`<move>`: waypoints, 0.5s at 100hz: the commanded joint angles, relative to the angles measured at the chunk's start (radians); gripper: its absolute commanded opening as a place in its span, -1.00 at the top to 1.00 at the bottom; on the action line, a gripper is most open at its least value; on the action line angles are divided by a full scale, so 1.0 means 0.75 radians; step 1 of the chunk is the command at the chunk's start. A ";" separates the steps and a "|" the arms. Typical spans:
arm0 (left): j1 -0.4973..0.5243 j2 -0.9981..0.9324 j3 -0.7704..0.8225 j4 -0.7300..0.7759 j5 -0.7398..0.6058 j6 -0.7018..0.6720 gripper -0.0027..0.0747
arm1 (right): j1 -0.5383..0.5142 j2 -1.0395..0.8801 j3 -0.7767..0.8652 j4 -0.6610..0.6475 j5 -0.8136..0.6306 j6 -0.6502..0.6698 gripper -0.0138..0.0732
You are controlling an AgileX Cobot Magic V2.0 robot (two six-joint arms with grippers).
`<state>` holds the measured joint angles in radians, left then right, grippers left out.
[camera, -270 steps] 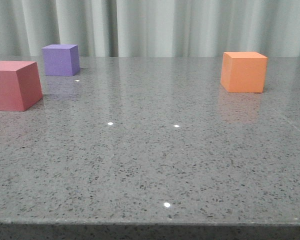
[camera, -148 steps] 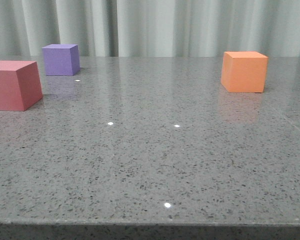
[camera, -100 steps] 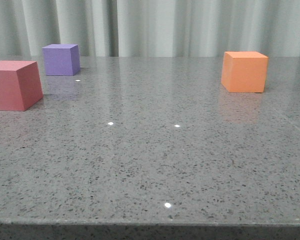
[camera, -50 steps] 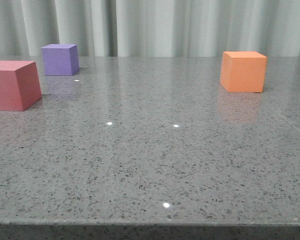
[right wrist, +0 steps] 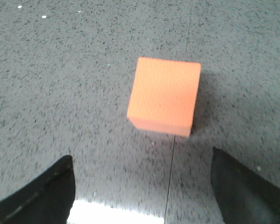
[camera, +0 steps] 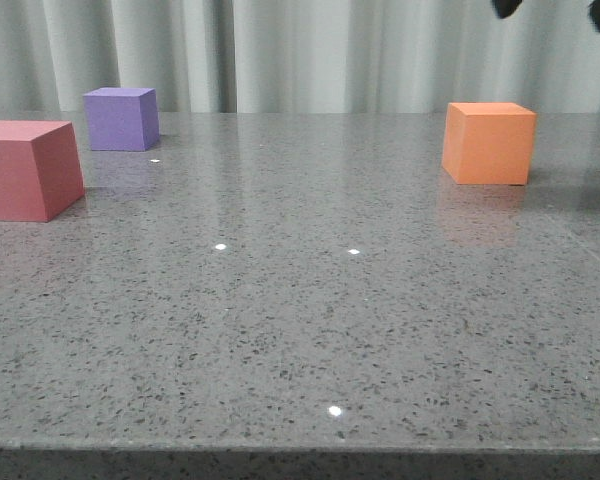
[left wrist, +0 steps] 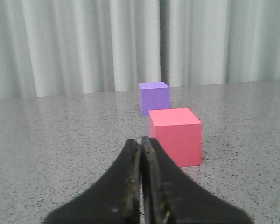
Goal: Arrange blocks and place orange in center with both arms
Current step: 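Lower the open right gripper over the orange cube and grasp it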
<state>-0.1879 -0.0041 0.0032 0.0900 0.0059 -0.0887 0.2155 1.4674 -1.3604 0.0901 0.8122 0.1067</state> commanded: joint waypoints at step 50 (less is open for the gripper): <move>0.005 -0.050 0.057 -0.009 -0.097 -0.006 0.98 | 0.001 0.231 -0.221 -0.196 -0.121 0.077 -0.68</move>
<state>-0.1879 -0.0041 0.0032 0.0900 0.0059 -0.0887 0.2160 1.6709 -1.4893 -0.0380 0.7807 0.1601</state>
